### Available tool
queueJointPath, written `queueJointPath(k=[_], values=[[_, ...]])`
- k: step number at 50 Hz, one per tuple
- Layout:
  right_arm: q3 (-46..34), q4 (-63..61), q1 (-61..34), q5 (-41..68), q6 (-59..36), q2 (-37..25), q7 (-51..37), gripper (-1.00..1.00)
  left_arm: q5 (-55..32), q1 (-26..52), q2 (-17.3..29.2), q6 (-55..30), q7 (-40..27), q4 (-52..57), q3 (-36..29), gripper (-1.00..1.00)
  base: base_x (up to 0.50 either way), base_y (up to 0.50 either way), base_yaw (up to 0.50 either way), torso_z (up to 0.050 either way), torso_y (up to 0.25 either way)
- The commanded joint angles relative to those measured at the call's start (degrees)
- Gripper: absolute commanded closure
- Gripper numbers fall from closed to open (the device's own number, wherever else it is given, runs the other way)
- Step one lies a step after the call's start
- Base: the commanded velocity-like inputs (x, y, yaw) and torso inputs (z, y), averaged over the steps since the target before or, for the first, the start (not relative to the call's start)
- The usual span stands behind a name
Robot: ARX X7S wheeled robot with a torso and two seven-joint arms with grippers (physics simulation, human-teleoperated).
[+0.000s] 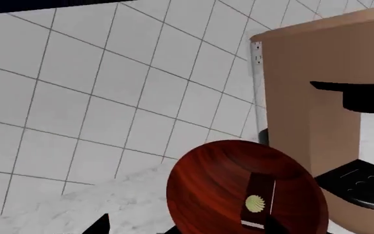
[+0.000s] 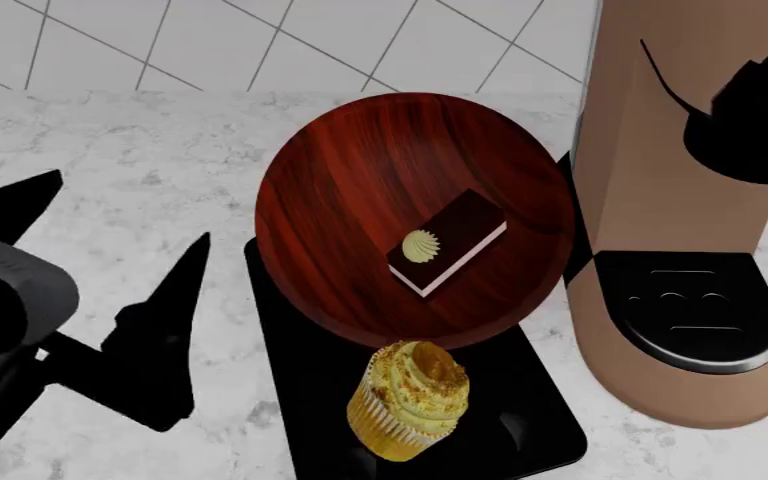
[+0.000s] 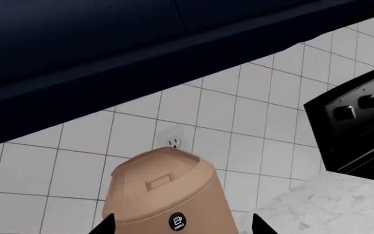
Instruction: Pick up the bowl with cake and place it on the tray. Pick up the cupcake and place it on the tray.
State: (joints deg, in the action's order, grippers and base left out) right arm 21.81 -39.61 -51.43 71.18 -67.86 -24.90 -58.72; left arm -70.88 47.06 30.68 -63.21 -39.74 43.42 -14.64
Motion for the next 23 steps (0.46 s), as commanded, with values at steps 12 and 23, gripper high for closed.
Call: queueJointPath(k=[12,23], values=[[-1.88,0.22,3.50,-2.73,1.83,-2.30,5.45,-1.00,15.84,-7.11,6.87,6.85,-8.59,-0.94,8.86,-1.00,0.00,0.00,0.00,0.000,0.000],[-3.36,-0.37,7.58,-5.69,3.37,-3.20,8.68,-1.00,23.90,-13.85,6.45,12.86,-10.10,-6.01,9.39,-1.00,0.00,0.00,0.00,0.000,0.000]])
